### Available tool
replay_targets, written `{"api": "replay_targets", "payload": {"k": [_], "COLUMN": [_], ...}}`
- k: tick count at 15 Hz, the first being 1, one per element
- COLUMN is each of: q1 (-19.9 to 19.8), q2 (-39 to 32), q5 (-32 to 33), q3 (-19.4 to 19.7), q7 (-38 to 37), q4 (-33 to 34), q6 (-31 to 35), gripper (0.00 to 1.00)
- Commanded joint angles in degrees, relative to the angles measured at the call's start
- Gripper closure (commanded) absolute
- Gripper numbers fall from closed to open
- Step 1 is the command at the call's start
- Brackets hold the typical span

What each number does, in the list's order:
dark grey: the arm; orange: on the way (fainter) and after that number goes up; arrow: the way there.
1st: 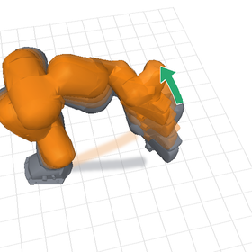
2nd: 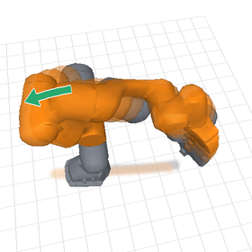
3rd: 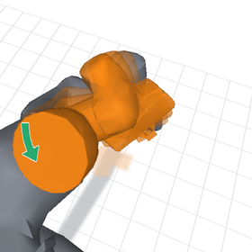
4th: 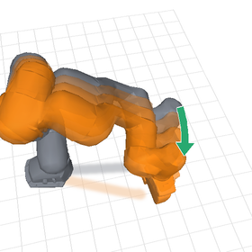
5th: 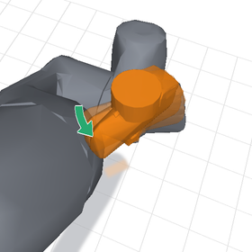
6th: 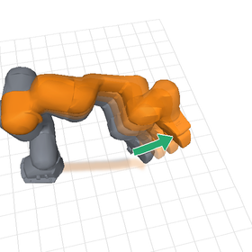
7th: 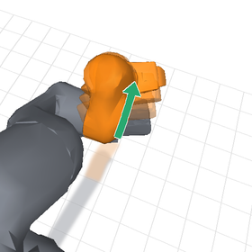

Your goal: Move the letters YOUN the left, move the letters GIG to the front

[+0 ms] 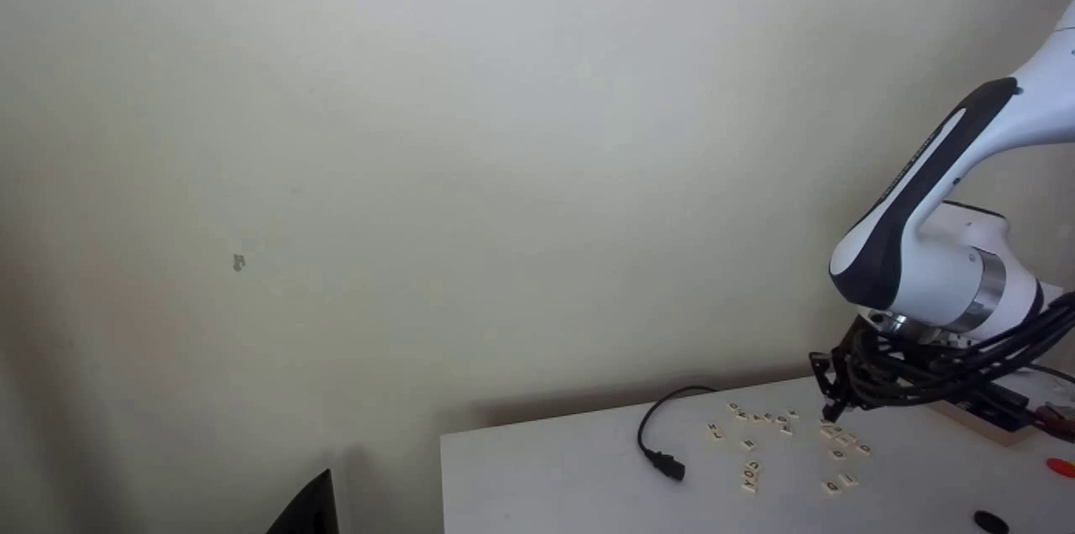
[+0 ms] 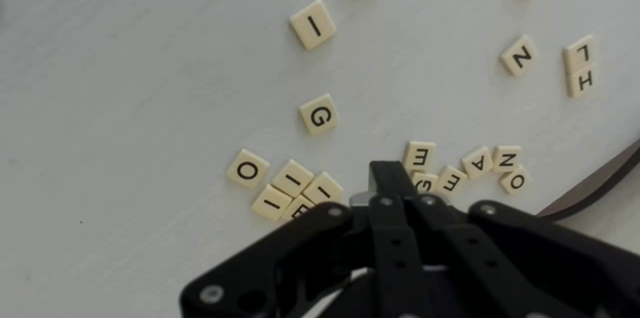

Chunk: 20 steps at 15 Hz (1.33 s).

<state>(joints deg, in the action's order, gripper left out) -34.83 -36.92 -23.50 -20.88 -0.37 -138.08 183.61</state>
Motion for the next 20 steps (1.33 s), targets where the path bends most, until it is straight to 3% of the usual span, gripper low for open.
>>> {"api": "replay_targets", "payload": {"k": [1,3,9,13,15,20], "q1": [1.18,3.48,21.63,29.95,30.66,28.08], "q2": [3.53,4.29,3.67,2.06,1.16,-1.32], "q5": [8.57,12.18,20.76,26.89,29.74,32.84], "q3": [2.75,5.57,22.41,29.15,29.46,27.35], "q7": [2.15,3.59,5.26,7.39,9.89,14.28], "q4": [-3.44,-3.39,-0.87,0.91,1.60,2.90], "q6": [-3.58,-6.61,-7.21,-5.85,-4.60,-2.43], "gripper": [1.00,1.00,1.00,1.00,1.00,1.00]}}
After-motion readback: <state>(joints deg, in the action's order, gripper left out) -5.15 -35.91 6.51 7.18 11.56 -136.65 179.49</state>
